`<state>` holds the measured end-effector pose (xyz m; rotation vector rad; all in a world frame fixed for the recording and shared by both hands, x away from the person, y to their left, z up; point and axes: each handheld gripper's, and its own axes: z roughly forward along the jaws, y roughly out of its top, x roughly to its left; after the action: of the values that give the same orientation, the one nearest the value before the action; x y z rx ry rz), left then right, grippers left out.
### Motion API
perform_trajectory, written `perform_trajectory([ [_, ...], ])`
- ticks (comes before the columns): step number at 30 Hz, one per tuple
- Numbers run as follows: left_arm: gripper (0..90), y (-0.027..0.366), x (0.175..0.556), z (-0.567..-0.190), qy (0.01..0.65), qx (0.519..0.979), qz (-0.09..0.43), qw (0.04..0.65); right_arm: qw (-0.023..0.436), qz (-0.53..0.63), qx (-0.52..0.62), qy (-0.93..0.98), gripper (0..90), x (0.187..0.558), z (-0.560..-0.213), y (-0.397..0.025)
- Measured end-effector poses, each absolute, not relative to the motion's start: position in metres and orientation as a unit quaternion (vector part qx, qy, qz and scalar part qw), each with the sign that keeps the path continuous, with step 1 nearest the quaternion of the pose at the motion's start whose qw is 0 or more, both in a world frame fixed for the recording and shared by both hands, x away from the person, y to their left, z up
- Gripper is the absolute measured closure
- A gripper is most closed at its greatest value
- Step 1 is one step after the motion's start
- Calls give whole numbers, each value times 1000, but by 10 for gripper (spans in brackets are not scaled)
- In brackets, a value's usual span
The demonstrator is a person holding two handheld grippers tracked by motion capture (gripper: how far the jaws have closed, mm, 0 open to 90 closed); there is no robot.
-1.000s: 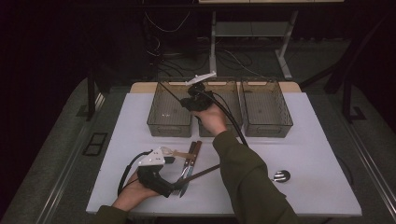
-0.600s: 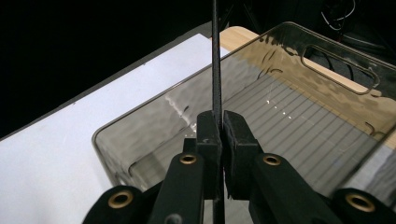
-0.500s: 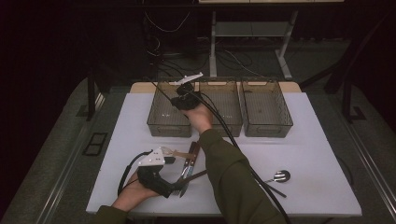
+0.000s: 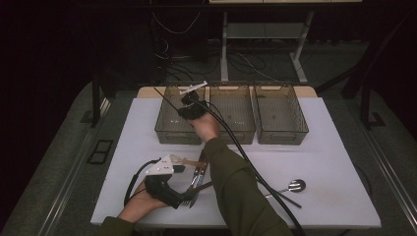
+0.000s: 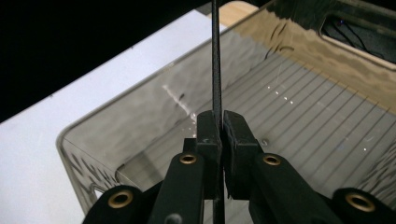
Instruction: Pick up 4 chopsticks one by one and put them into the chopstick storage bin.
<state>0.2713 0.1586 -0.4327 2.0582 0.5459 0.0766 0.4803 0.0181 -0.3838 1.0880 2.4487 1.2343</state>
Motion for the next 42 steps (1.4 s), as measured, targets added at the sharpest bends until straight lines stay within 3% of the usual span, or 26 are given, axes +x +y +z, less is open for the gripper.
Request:
perform_trajectory([
  [7,0,158,271,-433,223,846,31,484,95,397,377,832,841,481,-387,20],
  [11,0,158,271,-433,223,845,31,484,90,402,378,829,724,482,-385,18],
  [22,0,159,271,-433,223,846,33,483,96,403,369,832,565,477,-371,7],
  [42,0,159,273,-433,224,844,41,486,89,430,332,834,357,444,-340,-65],
])
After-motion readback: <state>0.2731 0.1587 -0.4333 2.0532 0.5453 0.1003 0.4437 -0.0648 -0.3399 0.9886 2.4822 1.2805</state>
